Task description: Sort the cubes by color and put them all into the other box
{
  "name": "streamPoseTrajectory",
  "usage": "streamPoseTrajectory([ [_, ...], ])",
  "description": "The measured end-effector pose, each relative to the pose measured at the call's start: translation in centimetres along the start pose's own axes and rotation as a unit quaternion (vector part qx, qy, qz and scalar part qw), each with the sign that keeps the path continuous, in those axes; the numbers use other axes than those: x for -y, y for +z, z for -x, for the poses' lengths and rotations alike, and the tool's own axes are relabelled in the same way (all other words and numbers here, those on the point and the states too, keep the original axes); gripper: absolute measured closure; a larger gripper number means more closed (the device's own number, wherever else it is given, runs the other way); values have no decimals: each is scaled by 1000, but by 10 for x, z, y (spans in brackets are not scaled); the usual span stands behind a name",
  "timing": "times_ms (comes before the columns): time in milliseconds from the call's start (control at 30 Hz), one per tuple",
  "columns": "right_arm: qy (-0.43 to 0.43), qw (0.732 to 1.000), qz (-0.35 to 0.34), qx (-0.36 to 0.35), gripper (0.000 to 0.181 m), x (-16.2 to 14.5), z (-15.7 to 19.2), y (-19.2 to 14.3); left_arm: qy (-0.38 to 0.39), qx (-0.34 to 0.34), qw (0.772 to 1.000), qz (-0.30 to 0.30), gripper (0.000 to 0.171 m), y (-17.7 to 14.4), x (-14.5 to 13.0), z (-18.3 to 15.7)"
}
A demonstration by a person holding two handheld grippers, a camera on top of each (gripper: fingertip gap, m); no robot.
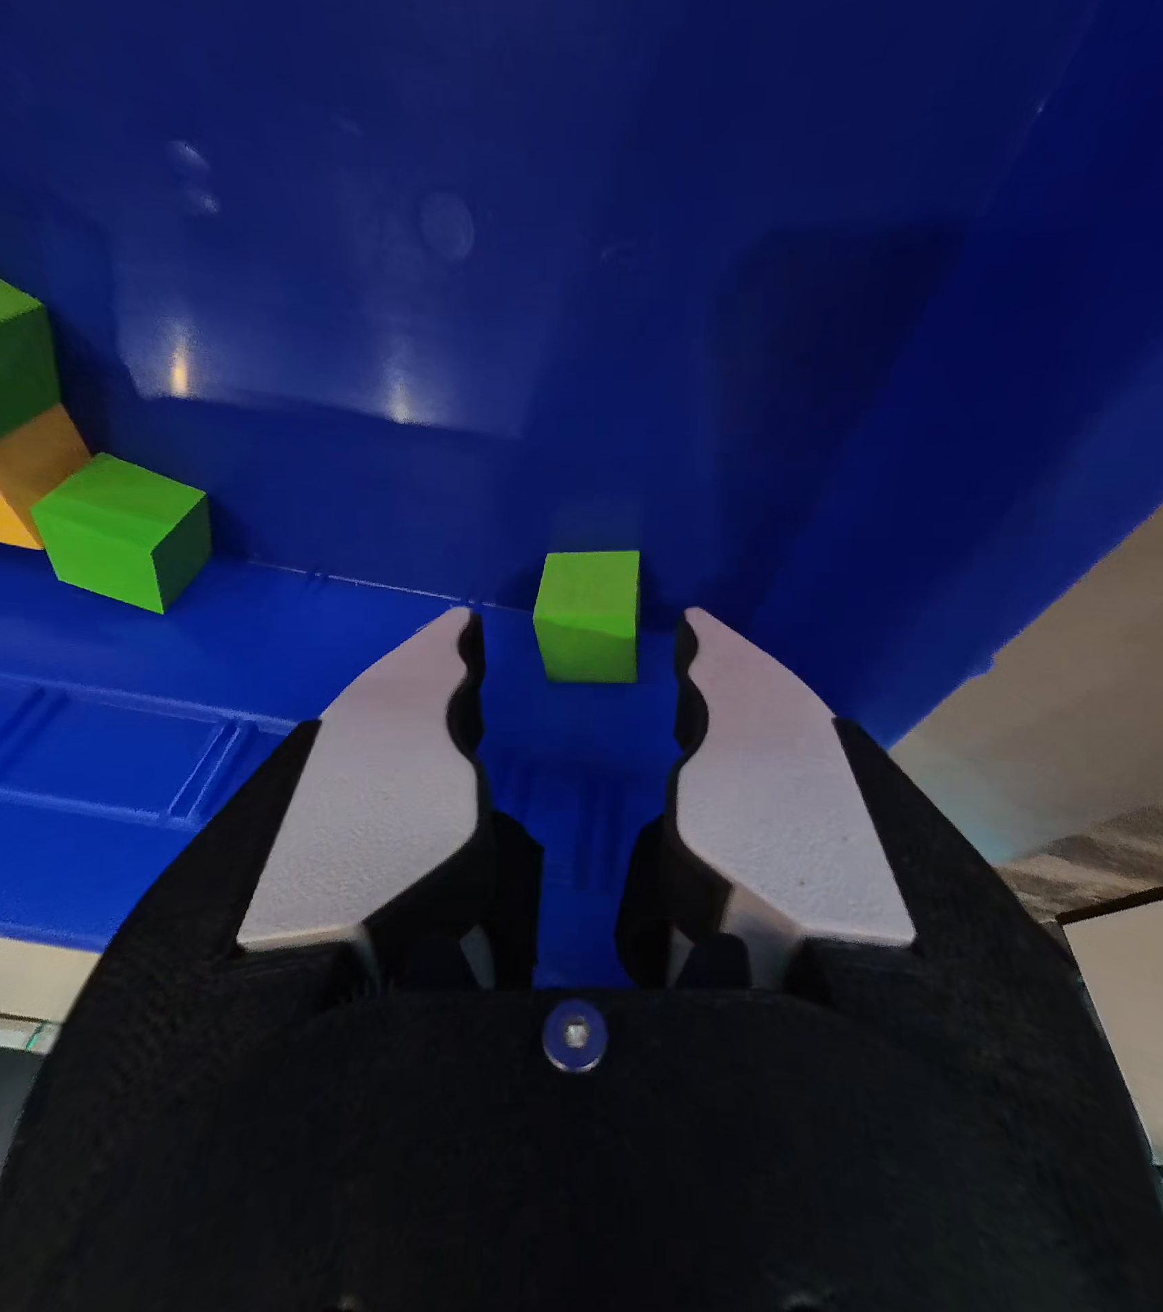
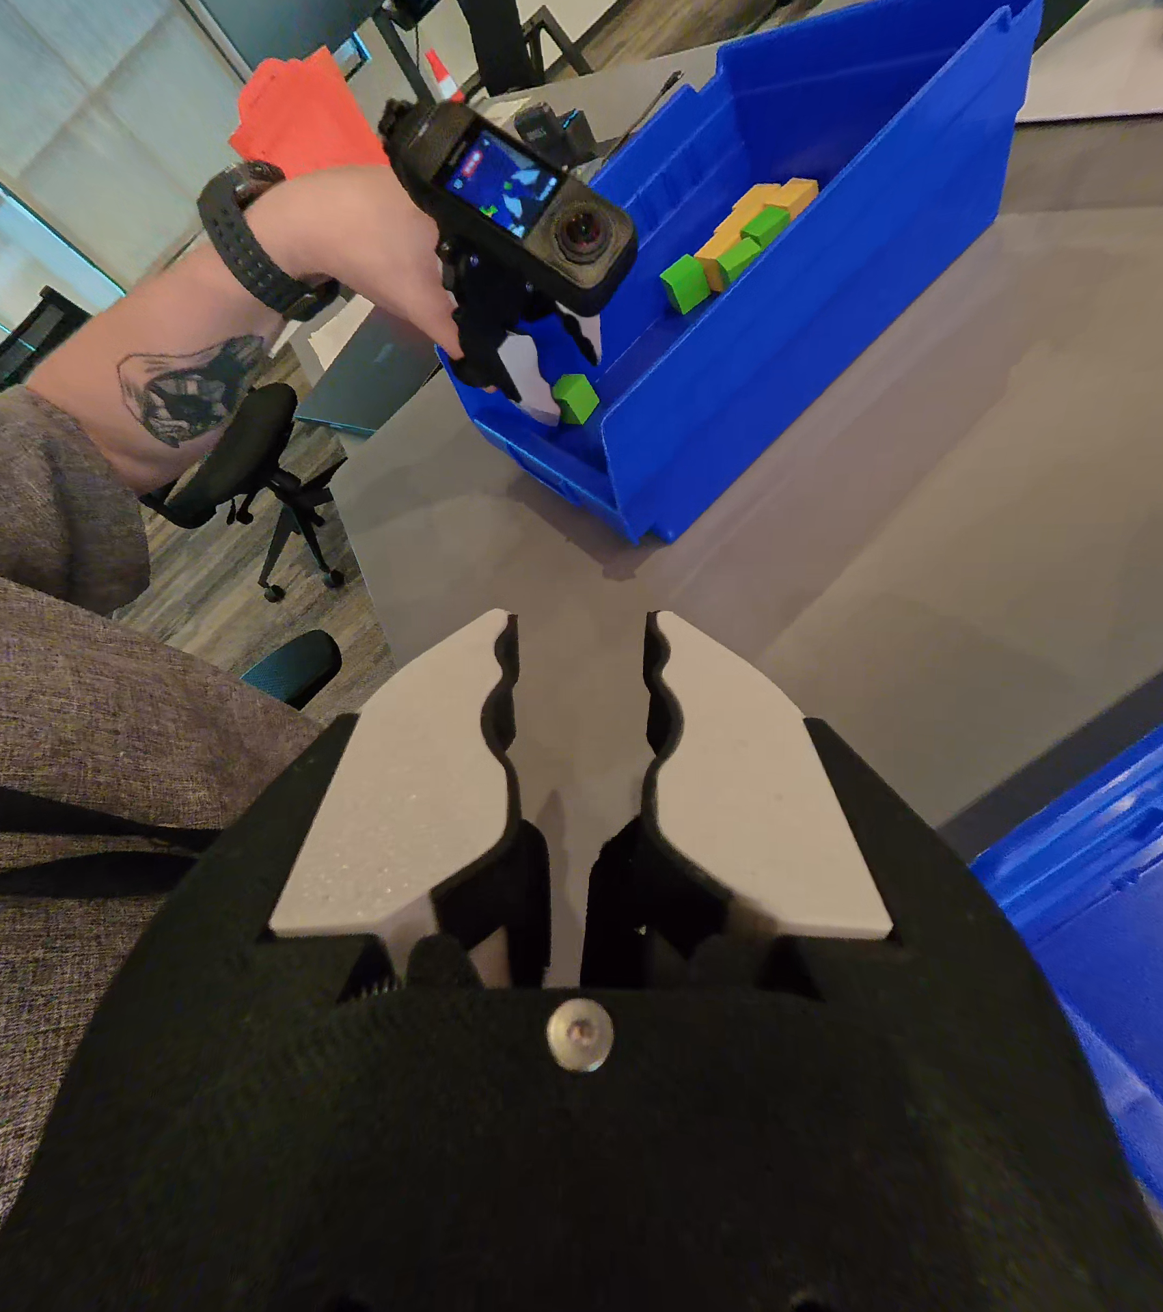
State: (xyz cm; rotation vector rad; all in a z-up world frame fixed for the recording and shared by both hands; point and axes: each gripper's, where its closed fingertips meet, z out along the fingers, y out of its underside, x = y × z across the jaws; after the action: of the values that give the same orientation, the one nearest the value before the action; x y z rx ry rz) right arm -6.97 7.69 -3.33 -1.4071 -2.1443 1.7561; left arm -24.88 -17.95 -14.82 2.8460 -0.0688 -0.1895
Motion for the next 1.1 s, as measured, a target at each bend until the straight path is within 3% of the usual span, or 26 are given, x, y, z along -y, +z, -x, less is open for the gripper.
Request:
streamPoseTrajectory([
  [167, -6, 1000, 1, 1, 147, -1, 4, 0, -6, 3, 1000, 17, 141, 6, 0, 0],
  [333, -9, 1000, -2, -3, 148, -1, 5, -3, -4, 7, 1000, 13, 142, 6, 2, 1],
  [433, -8, 1000, -1, -6, 148, -2, 3, -4, -33, 22, 998, -48, 143, -9, 13, 11],
  [533, -6, 1000, 0, -1, 149, -3, 2, 0, -84, 8, 985, -152, 143, -40, 28, 17],
  [667, -30, 1000, 3, 2, 149, 2, 7, 11, -143, -67, 920, -360, 143, -106, 53, 10],
  [833, -92, 995, -23, 10, 147, 22, 18, 32, -155, -143, 811, -545, 143, -174, 72, -16],
  [967, -268, 960, -67, -32, 139, 51, 32, 48, -137, -222, 765, -589, 143, -193, 86, -46],
  [1100, -438, 894, -67, -63, 136, 67, 47, 67, -111, -282, 748, -591, 143, -202, 98, -71],
])
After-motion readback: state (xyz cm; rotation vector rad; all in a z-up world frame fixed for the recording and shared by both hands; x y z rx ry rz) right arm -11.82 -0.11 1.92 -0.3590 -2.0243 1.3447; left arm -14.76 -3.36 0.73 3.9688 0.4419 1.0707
